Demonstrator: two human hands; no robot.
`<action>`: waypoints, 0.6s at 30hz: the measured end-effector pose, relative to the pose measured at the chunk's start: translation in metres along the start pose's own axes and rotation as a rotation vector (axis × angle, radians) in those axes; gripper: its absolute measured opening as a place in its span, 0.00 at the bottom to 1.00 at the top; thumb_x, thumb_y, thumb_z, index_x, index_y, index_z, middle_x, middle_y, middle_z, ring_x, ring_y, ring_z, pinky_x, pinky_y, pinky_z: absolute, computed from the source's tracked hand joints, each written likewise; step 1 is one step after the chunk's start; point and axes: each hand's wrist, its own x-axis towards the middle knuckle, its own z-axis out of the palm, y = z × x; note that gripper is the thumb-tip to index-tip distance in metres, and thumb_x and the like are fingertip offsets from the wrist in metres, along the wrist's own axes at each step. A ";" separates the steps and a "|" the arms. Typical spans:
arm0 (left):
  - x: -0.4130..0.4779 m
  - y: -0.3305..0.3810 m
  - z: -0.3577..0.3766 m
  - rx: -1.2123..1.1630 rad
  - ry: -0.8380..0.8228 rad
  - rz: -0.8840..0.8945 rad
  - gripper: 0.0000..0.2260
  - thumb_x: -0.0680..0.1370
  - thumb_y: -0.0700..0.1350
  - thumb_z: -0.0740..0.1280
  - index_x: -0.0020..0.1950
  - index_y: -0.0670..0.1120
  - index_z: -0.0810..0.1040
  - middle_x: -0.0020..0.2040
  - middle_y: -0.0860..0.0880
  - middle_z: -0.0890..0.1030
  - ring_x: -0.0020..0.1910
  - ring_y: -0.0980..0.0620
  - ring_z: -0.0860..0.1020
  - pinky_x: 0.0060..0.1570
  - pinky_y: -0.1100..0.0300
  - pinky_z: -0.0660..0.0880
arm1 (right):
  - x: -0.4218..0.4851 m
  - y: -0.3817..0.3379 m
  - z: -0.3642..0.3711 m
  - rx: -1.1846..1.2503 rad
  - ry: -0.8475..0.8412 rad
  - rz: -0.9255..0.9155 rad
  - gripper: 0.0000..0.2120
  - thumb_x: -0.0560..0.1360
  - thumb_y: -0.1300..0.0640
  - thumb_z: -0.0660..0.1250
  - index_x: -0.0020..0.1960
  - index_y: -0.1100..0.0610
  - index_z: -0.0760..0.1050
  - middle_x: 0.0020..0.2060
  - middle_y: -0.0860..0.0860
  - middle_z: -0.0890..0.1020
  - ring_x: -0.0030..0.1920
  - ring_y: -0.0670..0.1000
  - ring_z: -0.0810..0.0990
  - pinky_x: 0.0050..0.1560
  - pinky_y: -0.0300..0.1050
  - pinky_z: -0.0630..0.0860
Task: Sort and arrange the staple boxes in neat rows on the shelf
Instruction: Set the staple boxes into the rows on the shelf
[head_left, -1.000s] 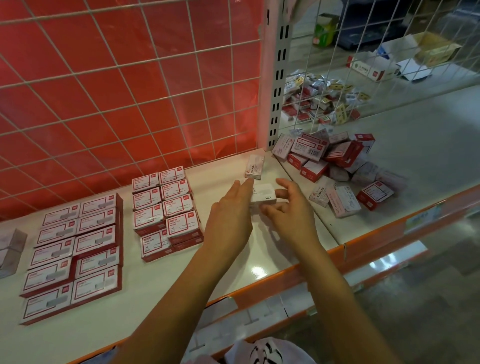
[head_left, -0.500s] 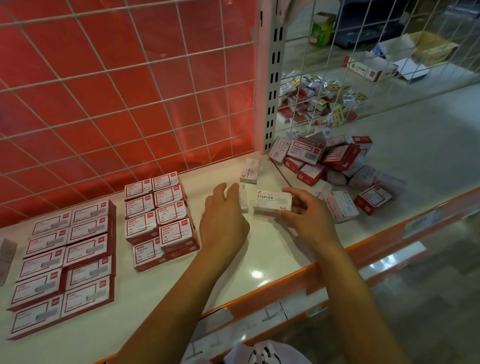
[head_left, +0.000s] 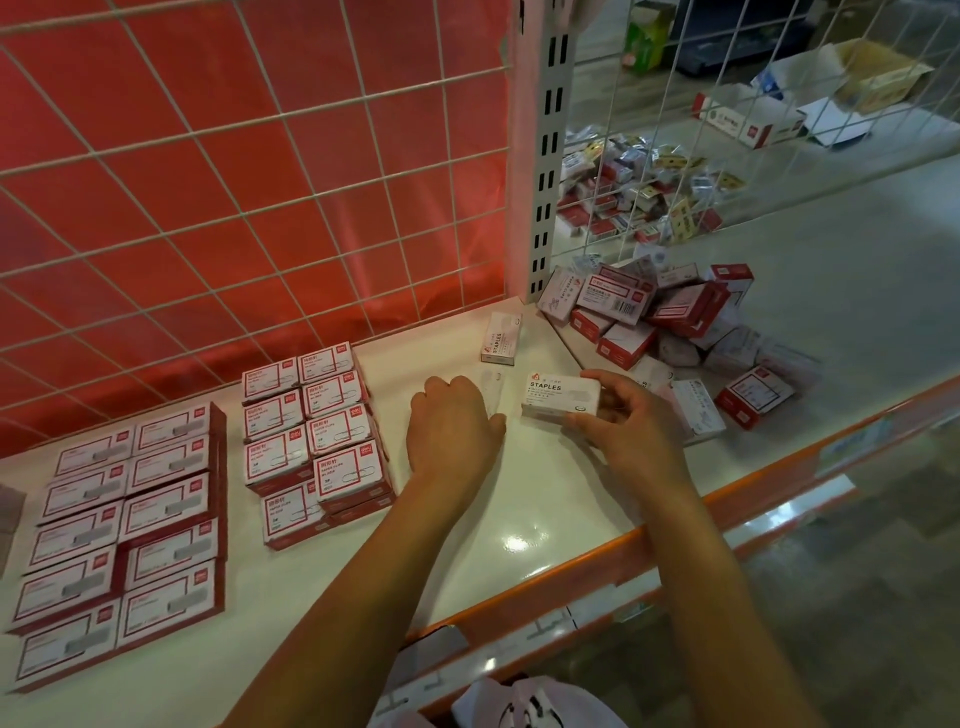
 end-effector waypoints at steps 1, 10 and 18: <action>-0.001 -0.001 0.000 -0.006 -0.001 0.006 0.18 0.78 0.53 0.65 0.62 0.43 0.73 0.58 0.43 0.74 0.55 0.45 0.73 0.46 0.58 0.67 | -0.001 0.000 0.001 -0.001 0.000 -0.004 0.21 0.70 0.65 0.73 0.60 0.51 0.76 0.46 0.42 0.82 0.47 0.41 0.81 0.47 0.39 0.80; -0.019 -0.005 -0.018 -0.139 0.098 0.072 0.22 0.75 0.46 0.70 0.68 0.48 0.72 0.61 0.47 0.74 0.58 0.48 0.74 0.55 0.58 0.72 | -0.008 -0.020 -0.002 0.159 -0.024 -0.021 0.19 0.70 0.68 0.71 0.52 0.46 0.77 0.46 0.44 0.82 0.45 0.42 0.82 0.39 0.37 0.80; -0.043 -0.037 -0.060 -0.190 0.294 0.148 0.23 0.74 0.43 0.71 0.69 0.49 0.73 0.63 0.50 0.74 0.60 0.51 0.71 0.53 0.67 0.63 | -0.021 -0.044 0.006 0.134 -0.128 -0.142 0.22 0.68 0.68 0.72 0.55 0.46 0.78 0.48 0.46 0.83 0.49 0.43 0.82 0.46 0.37 0.79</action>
